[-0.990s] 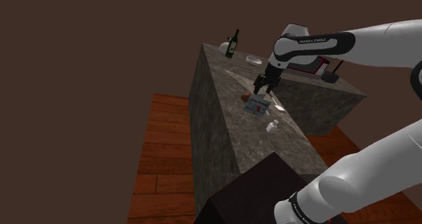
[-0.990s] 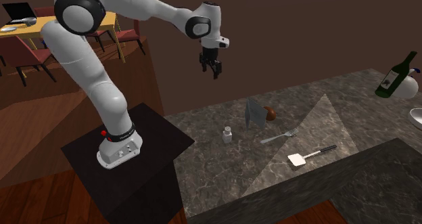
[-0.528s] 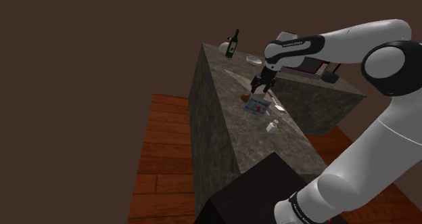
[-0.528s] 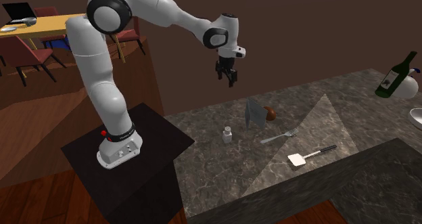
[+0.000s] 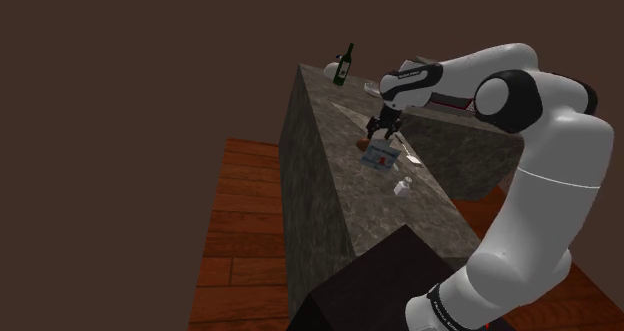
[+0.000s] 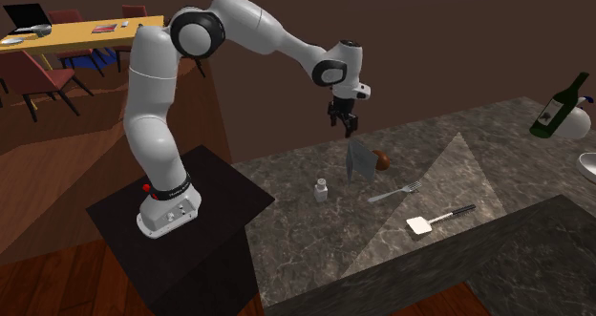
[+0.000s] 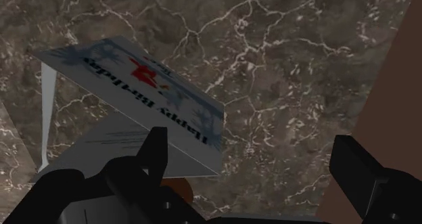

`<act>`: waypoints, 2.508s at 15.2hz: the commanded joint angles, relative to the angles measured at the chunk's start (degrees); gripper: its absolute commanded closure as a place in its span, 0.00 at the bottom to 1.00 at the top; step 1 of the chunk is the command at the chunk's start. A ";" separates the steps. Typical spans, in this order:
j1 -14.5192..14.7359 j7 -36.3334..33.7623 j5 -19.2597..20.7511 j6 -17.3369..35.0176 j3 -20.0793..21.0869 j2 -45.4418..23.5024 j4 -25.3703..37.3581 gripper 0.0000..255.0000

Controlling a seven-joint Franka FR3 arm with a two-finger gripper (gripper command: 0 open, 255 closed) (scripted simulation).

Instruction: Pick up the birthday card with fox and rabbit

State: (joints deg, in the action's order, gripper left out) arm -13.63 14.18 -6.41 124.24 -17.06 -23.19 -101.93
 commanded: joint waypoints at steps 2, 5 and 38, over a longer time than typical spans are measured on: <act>-2.03 0.47 -1.51 -0.28 -0.10 -5.87 6.18 0.00; -3.02 0.64 -2.23 0.03 0.06 -8.90 8.90 0.00; -2.70 0.15 -1.25 -5.03 -0.55 -6.01 11.15 1.00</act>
State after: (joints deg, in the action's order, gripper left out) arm -16.35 14.36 -7.74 119.65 -17.56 -29.43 -91.00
